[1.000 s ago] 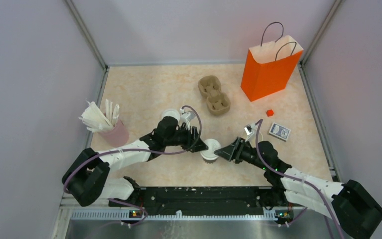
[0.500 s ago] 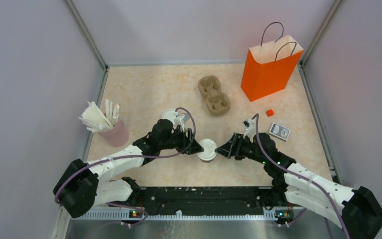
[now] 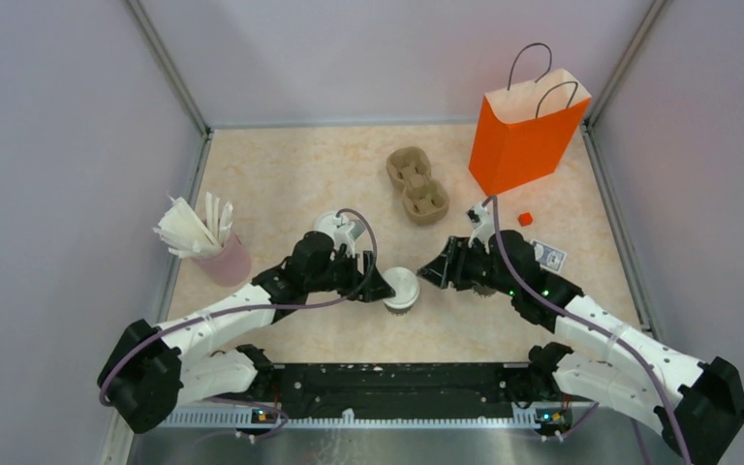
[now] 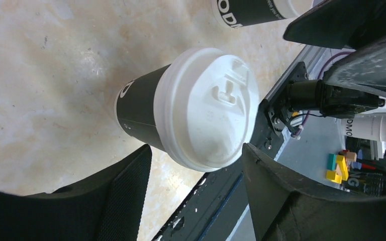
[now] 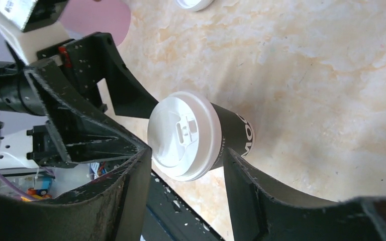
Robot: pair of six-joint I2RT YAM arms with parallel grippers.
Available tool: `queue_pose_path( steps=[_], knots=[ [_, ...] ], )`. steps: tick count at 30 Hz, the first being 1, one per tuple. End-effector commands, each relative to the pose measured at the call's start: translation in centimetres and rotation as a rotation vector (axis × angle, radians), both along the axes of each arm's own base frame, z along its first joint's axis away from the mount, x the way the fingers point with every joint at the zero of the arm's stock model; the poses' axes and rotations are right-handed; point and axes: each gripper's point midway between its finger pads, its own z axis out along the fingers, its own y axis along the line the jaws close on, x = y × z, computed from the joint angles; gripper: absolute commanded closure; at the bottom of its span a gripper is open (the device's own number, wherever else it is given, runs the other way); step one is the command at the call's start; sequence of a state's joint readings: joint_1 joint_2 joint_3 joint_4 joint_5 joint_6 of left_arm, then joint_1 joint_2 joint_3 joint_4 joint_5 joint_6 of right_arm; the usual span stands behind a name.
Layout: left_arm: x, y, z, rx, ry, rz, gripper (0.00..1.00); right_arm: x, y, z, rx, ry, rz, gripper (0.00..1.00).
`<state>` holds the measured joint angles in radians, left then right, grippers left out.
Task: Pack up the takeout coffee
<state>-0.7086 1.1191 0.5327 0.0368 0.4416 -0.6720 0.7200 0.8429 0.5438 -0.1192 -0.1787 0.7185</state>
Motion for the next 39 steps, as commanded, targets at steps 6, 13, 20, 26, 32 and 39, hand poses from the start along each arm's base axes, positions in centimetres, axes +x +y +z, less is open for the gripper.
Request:
queue_pose_path(
  steps=[6,13,20,26,32,39],
  knots=[
    [2.3,1.3,4.3,0.023,-0.124,0.12,0.27,1.0,0.8,1.6,-0.057,-0.04,0.034,0.52],
    [3.2,2.6,3.3,0.083,-0.117,0.197,0.41,1.3,1.4,2.2,-0.098,-0.055,0.036,0.54],
    [3.7,2.7,3.4,0.082,-0.106,0.216,0.5,1.1,3.0,1.6,-0.142,-0.059,0.063,0.55],
    [4.0,3.2,2.9,0.09,-0.088,0.244,0.53,1.4,3.3,1.1,-0.208,-0.074,0.055,0.56],
    [3.7,2.4,2.7,0.043,-0.07,0.207,0.53,1.4,3.5,0.7,-0.225,-0.077,0.063,0.56],
    [3.6,2.1,2.1,0.026,-0.053,0.197,0.56,1.6,3.9,0.0,-0.244,-0.072,0.074,0.56]
  ],
)
